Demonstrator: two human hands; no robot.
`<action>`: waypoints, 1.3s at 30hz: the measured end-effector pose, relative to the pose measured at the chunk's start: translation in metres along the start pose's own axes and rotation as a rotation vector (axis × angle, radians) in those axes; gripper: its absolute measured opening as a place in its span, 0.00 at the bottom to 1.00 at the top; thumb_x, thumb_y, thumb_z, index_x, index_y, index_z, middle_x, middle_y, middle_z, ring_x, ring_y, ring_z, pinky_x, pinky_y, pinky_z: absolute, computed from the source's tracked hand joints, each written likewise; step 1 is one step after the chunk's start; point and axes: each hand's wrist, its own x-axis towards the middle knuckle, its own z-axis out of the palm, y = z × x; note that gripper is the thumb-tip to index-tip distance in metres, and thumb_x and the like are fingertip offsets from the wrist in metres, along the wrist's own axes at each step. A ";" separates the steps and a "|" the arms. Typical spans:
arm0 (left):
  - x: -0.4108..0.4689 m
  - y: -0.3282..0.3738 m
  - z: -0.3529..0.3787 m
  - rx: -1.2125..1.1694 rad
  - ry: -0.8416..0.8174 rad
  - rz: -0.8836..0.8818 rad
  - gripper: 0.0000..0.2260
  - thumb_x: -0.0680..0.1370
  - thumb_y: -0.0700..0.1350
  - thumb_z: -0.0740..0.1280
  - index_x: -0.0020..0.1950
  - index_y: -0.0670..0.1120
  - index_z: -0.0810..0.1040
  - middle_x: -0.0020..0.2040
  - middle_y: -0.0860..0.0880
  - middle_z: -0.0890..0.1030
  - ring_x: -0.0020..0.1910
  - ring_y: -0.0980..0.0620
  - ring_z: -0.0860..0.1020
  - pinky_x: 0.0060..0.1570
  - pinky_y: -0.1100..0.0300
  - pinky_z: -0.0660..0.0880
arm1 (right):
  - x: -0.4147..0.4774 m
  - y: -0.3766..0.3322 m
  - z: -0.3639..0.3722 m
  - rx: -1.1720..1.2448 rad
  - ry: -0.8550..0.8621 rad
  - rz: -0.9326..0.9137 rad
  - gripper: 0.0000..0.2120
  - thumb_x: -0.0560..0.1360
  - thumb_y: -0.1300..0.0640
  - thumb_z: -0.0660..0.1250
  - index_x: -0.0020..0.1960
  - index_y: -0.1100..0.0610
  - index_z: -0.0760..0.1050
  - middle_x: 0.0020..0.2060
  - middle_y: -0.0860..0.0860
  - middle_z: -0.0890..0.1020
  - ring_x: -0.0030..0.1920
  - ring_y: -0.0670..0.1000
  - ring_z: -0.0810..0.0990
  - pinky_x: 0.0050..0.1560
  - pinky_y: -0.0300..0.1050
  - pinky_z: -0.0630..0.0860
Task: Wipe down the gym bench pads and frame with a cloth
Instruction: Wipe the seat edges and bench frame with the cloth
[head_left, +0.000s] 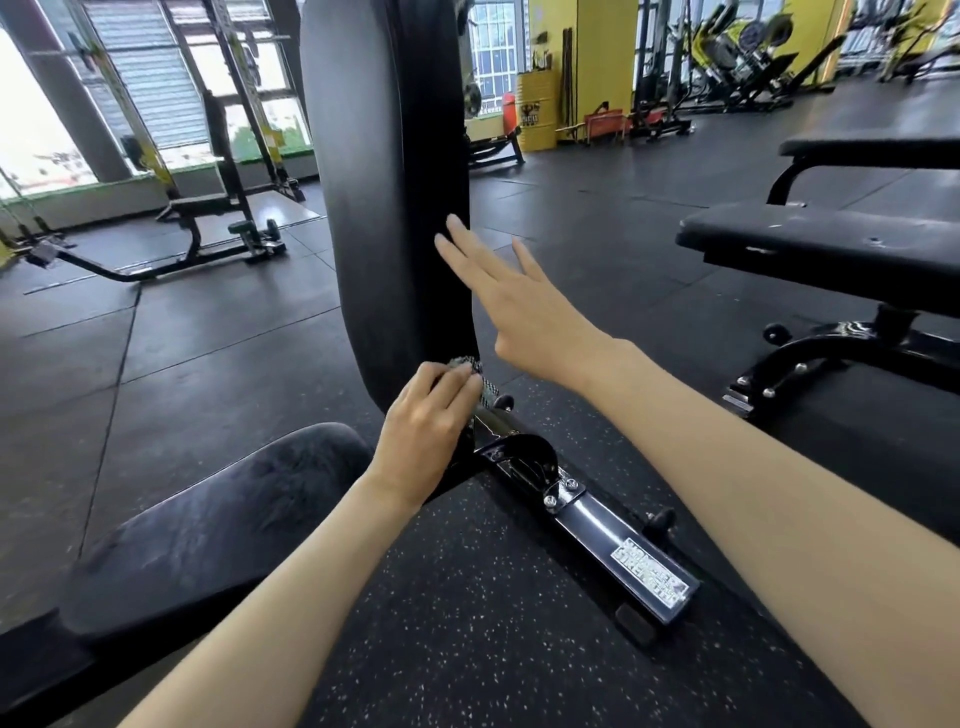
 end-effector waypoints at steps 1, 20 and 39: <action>0.001 0.002 -0.002 -0.023 -0.020 -0.027 0.08 0.74 0.30 0.66 0.50 0.38 0.81 0.47 0.45 0.82 0.45 0.47 0.71 0.46 0.56 0.75 | -0.004 0.001 0.003 0.039 0.010 0.024 0.45 0.68 0.77 0.59 0.79 0.57 0.44 0.79 0.52 0.44 0.75 0.50 0.58 0.76 0.52 0.44; 0.007 0.014 -0.030 -0.868 0.025 -0.808 0.36 0.72 0.30 0.58 0.78 0.48 0.54 0.73 0.51 0.65 0.71 0.63 0.62 0.67 0.74 0.57 | -0.034 -0.026 0.070 1.449 0.284 0.982 0.10 0.77 0.58 0.65 0.58 0.57 0.76 0.57 0.59 0.77 0.50 0.55 0.80 0.57 0.53 0.77; -0.020 -0.018 0.013 -0.732 0.007 -0.769 0.26 0.81 0.34 0.58 0.77 0.50 0.58 0.77 0.52 0.58 0.75 0.59 0.55 0.68 0.76 0.50 | -0.022 -0.049 0.125 0.317 0.861 0.322 0.14 0.73 0.67 0.63 0.54 0.62 0.83 0.46 0.53 0.82 0.51 0.50 0.76 0.51 0.38 0.77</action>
